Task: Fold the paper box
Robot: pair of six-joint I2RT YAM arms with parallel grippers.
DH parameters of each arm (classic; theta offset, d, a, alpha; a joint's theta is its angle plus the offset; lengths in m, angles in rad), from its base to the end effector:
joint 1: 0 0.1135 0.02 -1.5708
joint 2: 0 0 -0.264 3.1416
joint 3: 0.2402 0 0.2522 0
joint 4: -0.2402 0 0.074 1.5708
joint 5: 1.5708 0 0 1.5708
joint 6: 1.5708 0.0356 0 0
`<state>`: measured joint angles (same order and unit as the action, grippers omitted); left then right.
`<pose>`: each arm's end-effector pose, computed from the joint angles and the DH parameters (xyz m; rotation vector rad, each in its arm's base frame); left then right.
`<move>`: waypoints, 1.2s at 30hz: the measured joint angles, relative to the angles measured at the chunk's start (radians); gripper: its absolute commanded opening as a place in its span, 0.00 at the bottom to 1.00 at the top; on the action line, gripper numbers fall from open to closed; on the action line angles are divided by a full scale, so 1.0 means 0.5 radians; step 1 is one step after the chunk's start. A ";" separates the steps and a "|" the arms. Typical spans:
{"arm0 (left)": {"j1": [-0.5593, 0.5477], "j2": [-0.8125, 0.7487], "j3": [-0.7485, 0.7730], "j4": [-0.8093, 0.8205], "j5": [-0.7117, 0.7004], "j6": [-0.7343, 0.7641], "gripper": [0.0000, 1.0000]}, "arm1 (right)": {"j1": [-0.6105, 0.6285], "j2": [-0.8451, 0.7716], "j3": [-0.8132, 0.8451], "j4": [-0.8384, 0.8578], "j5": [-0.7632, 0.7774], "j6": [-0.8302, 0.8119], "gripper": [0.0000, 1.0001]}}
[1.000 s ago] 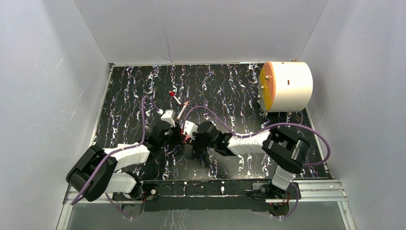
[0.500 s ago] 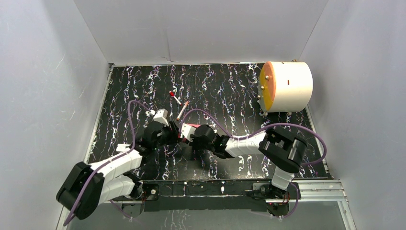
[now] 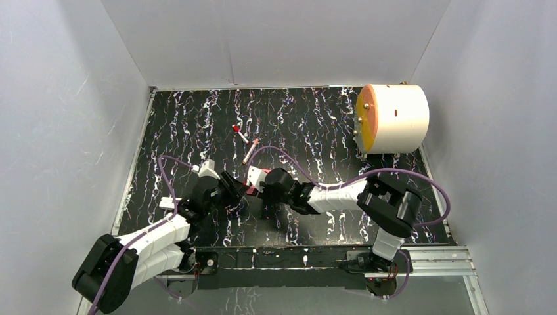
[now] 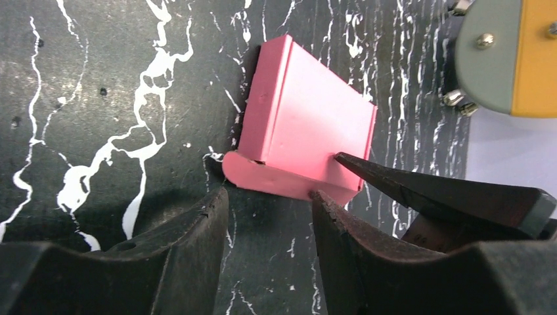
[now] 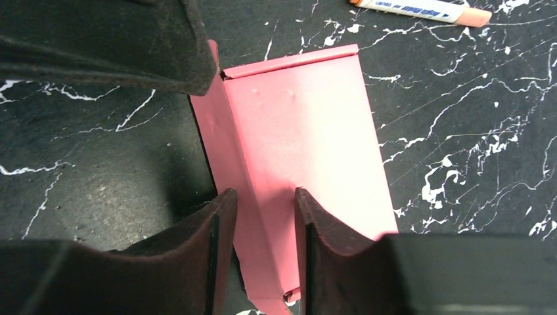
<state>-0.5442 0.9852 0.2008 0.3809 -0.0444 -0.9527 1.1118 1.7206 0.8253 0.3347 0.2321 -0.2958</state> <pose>0.1639 -0.0973 0.1599 -0.4549 2.0448 -0.9072 0.1630 0.3114 0.1631 -1.2673 1.7042 0.2382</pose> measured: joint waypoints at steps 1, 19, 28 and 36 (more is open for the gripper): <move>0.000 -0.001 0.000 0.011 0.002 -0.024 0.48 | -0.004 -0.007 0.012 -0.037 -0.018 0.019 0.52; 0.000 0.174 0.000 0.226 0.106 -0.237 0.52 | -0.439 -0.255 0.231 -0.317 -0.636 0.378 0.68; -0.001 0.268 -0.022 0.333 0.107 -0.298 0.56 | -0.683 -0.143 0.271 -0.285 -0.868 0.573 0.69; 0.000 0.445 -0.034 0.457 0.115 -0.350 0.58 | -0.668 0.064 0.270 -0.275 -0.967 0.588 0.74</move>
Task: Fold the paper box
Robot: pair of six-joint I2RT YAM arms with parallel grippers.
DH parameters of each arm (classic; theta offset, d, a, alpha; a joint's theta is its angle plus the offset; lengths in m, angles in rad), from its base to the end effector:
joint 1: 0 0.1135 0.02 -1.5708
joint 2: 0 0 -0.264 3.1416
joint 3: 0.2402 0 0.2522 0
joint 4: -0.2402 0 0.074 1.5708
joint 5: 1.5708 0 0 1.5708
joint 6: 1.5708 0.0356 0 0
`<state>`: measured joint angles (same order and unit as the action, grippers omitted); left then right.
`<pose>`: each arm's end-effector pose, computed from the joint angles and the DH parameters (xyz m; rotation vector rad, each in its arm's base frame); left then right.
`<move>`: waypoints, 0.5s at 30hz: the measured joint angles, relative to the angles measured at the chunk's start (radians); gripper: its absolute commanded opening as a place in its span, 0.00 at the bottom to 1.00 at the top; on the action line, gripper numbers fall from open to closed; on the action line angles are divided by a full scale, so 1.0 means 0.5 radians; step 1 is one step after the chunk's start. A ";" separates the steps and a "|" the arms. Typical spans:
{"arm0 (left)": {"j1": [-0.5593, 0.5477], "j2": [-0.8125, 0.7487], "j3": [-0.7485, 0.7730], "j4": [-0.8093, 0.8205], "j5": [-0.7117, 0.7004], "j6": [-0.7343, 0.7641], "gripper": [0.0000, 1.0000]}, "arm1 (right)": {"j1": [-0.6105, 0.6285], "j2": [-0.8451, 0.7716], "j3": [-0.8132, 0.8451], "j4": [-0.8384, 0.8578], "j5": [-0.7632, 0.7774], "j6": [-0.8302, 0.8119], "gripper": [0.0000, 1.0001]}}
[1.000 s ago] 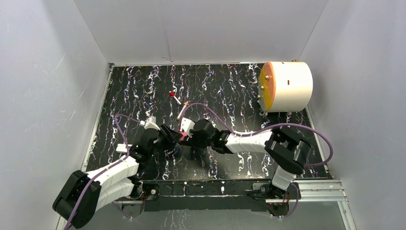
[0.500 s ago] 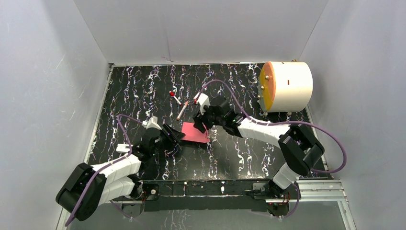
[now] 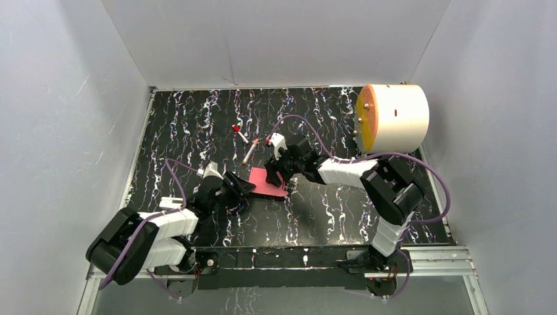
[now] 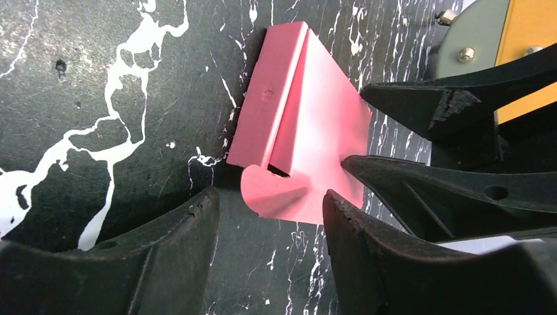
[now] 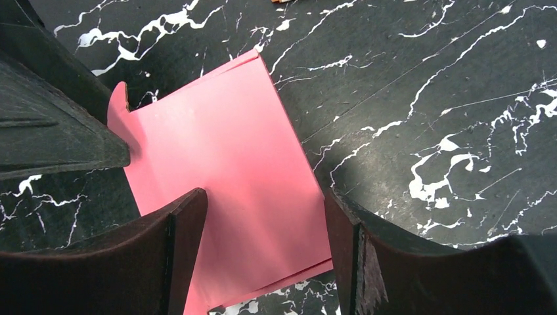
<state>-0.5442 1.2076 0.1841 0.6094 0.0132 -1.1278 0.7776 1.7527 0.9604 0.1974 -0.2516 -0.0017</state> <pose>0.1754 -0.1067 0.1382 -0.6114 2.0677 -1.0539 0.2591 0.2675 0.1801 -0.9850 2.0048 0.7084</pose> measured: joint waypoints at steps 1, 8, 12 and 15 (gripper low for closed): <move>0.000 0.024 -0.008 0.037 0.007 -0.016 0.58 | 0.000 0.012 -0.002 0.002 -0.002 0.001 0.74; 0.000 0.136 -0.014 0.201 0.025 -0.074 0.58 | 0.050 0.025 -0.029 0.047 0.066 -0.021 0.74; 0.000 0.180 -0.015 0.259 0.024 -0.086 0.55 | 0.123 0.023 -0.044 0.057 0.179 -0.050 0.74; 0.009 0.220 -0.015 0.298 0.018 -0.085 0.47 | 0.148 0.007 -0.056 0.059 0.246 -0.049 0.73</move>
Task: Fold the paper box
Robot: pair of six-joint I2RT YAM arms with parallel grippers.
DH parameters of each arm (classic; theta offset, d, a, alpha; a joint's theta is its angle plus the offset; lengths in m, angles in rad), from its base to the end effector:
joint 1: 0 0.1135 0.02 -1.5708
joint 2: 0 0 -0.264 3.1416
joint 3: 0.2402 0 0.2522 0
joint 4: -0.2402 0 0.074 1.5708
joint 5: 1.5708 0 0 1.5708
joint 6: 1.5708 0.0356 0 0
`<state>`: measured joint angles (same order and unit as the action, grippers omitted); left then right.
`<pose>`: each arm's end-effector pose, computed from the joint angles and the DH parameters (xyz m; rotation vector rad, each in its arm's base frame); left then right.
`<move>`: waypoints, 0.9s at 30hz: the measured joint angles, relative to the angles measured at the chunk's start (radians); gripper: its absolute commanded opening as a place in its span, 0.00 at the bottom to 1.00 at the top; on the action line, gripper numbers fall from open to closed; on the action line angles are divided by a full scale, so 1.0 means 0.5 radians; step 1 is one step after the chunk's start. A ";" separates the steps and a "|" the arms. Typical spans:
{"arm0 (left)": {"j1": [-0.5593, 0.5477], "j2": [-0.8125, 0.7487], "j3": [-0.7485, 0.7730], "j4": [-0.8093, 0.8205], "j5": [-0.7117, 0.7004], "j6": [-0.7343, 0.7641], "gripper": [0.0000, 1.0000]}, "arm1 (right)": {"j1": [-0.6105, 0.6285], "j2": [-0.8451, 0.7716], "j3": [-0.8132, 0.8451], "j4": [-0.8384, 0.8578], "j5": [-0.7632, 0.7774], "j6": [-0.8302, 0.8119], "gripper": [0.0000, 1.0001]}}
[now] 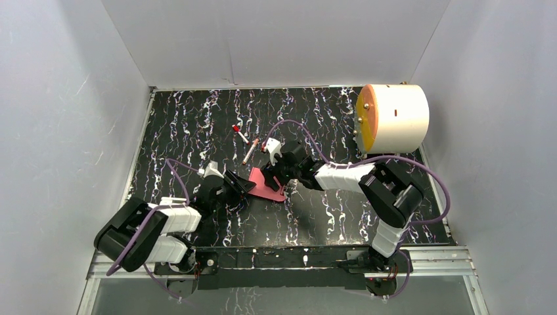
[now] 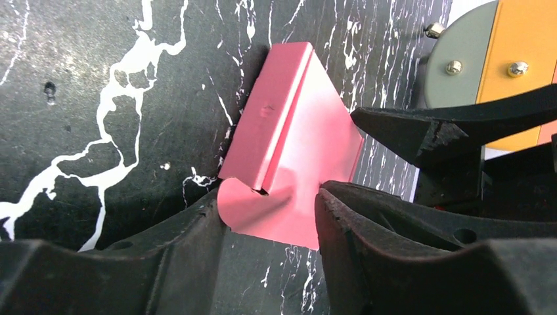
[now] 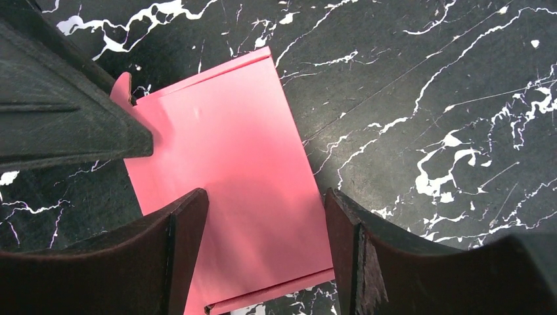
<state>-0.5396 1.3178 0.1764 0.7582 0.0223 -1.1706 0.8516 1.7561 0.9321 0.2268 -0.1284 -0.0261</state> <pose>0.1816 -0.1097 0.1304 -0.6476 2.0359 -1.1040 0.2400 0.2810 0.1725 -1.0145 1.9831 0.6037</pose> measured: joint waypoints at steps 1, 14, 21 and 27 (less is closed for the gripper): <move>0.002 0.018 0.000 0.012 -0.007 0.001 0.44 | 0.005 -0.006 -0.005 -0.001 0.011 0.001 0.73; 0.003 0.274 0.031 0.236 -0.030 0.051 0.28 | -0.075 -0.105 -0.024 -0.151 -0.035 0.115 0.77; 0.004 0.386 0.065 0.337 -0.002 0.068 0.27 | -0.207 -0.092 0.021 -0.214 -0.140 0.263 0.78; 0.004 0.407 0.071 0.366 0.008 0.098 0.31 | -0.220 0.027 0.029 -0.230 -0.249 0.375 0.75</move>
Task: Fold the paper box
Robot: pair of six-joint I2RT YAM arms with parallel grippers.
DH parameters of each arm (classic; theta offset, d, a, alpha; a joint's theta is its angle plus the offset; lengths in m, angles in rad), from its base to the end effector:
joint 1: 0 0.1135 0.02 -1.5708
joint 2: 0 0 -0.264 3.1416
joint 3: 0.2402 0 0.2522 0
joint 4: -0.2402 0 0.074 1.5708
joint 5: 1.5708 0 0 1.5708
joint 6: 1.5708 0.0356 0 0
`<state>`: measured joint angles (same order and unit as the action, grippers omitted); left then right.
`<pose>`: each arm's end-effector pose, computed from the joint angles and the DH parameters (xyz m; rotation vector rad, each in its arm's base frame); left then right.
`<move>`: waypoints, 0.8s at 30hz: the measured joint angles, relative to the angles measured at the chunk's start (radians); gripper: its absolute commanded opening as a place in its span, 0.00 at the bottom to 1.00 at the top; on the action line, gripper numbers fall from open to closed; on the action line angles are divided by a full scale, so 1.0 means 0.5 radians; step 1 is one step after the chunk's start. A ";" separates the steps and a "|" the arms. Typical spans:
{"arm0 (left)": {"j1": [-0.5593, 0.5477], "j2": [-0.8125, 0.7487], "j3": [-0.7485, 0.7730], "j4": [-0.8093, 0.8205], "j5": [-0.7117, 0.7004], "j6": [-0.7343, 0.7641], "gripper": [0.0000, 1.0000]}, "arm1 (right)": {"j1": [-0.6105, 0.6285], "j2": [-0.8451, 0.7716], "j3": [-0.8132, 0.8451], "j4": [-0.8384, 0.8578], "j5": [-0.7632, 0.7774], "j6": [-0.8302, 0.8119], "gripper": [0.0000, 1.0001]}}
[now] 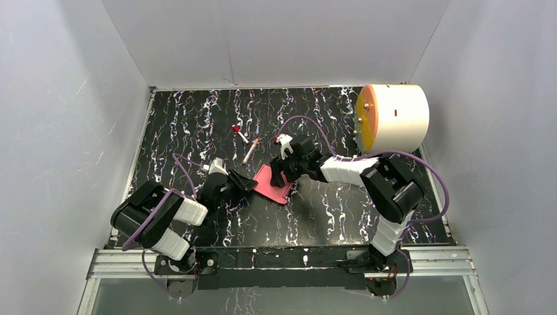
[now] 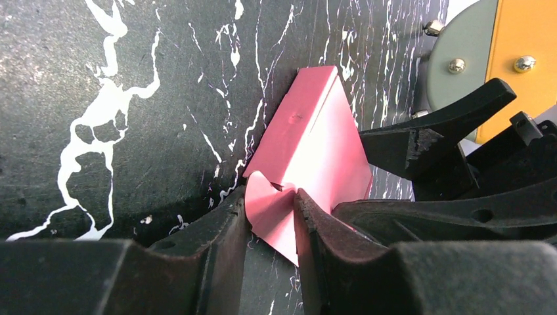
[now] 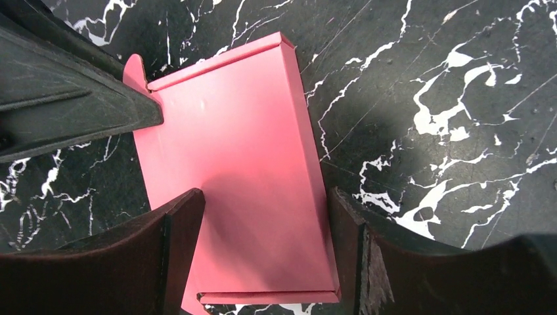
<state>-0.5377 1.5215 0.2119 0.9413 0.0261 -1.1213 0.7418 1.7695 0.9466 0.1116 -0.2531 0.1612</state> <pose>0.1975 -0.1188 0.1166 -0.5893 2.0277 -1.0870 0.2630 0.2531 0.1627 -0.8101 2.2295 0.7446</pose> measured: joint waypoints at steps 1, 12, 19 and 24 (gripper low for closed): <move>0.000 0.000 0.001 0.003 0.000 0.006 0.31 | -0.002 0.009 0.000 0.008 -0.023 0.011 0.75; 0.015 -0.074 0.014 -0.089 -0.002 0.131 0.35 | -0.027 -0.081 -0.121 0.019 -0.195 0.063 0.81; 0.027 -0.087 0.055 -0.165 0.025 0.226 0.36 | 0.020 -0.336 -0.227 -0.069 -0.053 -0.061 0.89; 0.031 -0.086 0.062 -0.171 0.038 0.258 0.37 | 0.218 -0.536 -0.253 -0.112 0.333 -0.221 0.90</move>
<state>-0.5224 1.4784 0.2428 0.8558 0.0452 -0.9924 0.8509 1.5013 0.8204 0.0555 -0.0868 0.0505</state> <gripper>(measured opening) 0.360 0.898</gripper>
